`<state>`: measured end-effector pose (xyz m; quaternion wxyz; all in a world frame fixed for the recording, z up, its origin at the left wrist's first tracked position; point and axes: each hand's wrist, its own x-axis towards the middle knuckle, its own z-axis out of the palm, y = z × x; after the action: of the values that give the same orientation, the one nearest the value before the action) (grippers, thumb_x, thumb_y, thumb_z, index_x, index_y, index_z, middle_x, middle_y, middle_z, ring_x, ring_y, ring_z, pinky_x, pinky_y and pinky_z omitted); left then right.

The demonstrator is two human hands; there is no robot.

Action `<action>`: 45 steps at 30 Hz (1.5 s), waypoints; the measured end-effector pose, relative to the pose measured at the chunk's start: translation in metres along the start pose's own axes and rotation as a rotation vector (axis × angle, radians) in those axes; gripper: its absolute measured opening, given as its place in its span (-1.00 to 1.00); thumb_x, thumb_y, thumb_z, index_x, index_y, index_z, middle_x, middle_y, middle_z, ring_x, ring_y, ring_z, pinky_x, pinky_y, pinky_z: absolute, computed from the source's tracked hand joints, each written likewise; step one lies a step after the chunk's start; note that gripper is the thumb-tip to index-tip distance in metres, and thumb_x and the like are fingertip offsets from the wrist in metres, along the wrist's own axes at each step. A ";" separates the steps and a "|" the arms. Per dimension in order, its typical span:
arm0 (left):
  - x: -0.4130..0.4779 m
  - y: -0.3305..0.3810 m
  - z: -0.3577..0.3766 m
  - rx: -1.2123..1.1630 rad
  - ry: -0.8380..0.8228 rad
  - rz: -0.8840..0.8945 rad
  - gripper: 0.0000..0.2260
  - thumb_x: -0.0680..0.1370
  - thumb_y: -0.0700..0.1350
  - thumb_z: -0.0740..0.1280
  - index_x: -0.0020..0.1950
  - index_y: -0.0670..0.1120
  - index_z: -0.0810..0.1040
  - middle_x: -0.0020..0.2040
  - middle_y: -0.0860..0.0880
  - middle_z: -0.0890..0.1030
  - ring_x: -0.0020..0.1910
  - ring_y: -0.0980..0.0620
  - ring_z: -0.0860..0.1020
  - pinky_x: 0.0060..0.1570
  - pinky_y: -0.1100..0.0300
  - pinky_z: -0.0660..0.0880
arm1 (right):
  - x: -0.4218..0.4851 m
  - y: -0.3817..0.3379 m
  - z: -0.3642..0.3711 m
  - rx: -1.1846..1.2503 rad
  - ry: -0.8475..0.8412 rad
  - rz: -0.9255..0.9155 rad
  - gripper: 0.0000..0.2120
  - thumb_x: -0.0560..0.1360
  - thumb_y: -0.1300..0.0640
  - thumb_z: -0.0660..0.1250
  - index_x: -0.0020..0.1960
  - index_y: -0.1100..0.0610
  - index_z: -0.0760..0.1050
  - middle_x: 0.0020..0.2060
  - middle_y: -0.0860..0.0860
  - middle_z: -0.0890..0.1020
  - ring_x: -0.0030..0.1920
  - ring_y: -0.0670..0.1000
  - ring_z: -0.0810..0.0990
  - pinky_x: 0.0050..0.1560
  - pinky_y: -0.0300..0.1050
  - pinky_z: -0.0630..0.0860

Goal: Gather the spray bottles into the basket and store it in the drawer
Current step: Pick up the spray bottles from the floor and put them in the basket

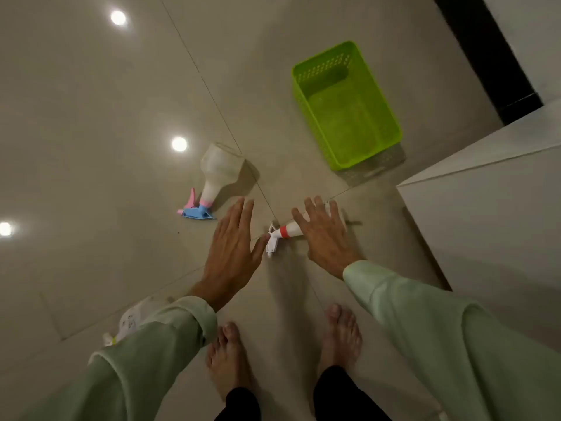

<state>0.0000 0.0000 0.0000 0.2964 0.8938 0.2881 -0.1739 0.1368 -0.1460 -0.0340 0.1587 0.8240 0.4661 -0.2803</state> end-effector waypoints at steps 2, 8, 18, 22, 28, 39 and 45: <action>0.014 -0.008 0.013 -0.011 0.003 0.005 -0.30 0.59 0.26 0.08 0.62 -0.06 0.00 0.63 -0.11 0.06 0.60 -0.09 0.09 0.55 -0.07 0.14 | 0.015 0.004 0.007 -0.057 -0.026 0.044 -0.20 0.42 0.06 0.43 0.56 0.06 0.11 0.51 0.22 0.19 0.53 0.28 0.13 0.48 0.41 0.06; 0.036 -0.016 0.022 -0.029 0.013 0.021 -0.32 0.60 0.25 0.08 0.62 -0.06 0.00 0.63 -0.09 0.05 0.61 -0.07 0.06 0.54 -0.02 0.07 | 0.028 0.010 0.019 0.086 0.041 0.109 -0.49 0.38 0.08 0.43 0.31 -0.05 0.42 0.30 0.04 0.41 0.33 0.20 0.35 0.36 0.38 0.20; 0.045 0.058 -0.091 -0.172 0.185 0.034 -0.41 0.63 0.26 -0.01 0.60 0.03 0.08 0.61 0.01 0.15 0.58 0.09 0.11 0.44 0.20 0.03 | -0.006 0.027 -0.062 0.739 0.457 0.381 -0.57 0.40 0.05 0.44 0.26 0.01 0.51 0.18 0.00 0.57 0.22 0.13 0.50 0.19 0.18 0.45; 0.051 0.103 -0.141 -0.195 0.245 0.087 -0.42 0.62 0.28 -0.06 0.60 0.07 0.06 0.62 0.04 0.13 0.57 0.14 0.09 0.47 0.20 0.03 | -0.011 0.048 -0.116 0.963 0.634 0.422 -0.56 0.39 0.11 0.50 0.25 0.09 0.55 0.17 0.02 0.59 0.23 0.11 0.50 0.23 0.17 0.43; 0.073 0.141 -0.176 -0.172 0.266 0.132 -0.46 0.66 0.20 -0.02 0.60 0.05 0.07 0.62 0.02 0.13 0.58 0.09 0.10 0.46 0.23 0.02 | 0.003 0.080 -0.165 1.116 0.752 0.553 -0.57 0.42 0.09 0.49 0.26 0.05 0.52 0.22 -0.06 0.59 0.42 0.07 0.37 0.35 0.20 0.24; 0.180 0.124 -0.125 -0.059 0.113 0.306 -0.49 0.68 0.09 0.03 0.60 -0.06 0.09 0.61 -0.06 0.15 0.58 0.03 0.14 0.53 0.15 0.10 | 0.076 0.123 -0.108 1.386 1.084 0.722 -0.58 0.36 0.25 0.54 0.17 0.01 0.56 0.16 0.11 0.56 0.20 0.10 0.54 0.21 -0.12 0.44; 0.210 0.122 -0.104 0.010 0.057 0.398 -0.48 0.68 0.09 0.04 0.61 -0.06 0.08 0.61 -0.07 0.14 0.58 -0.01 0.16 0.52 0.12 0.13 | 0.095 0.129 -0.069 1.339 0.998 0.847 -0.56 0.37 0.22 0.56 0.21 0.26 0.57 0.16 0.15 0.61 0.22 0.12 0.55 0.25 0.02 0.49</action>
<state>0.2524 0.0721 0.0309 0.3123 0.9391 0.1134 -0.0878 0.3082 -0.1118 -0.0375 -0.4784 0.8699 -0.1173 -0.0232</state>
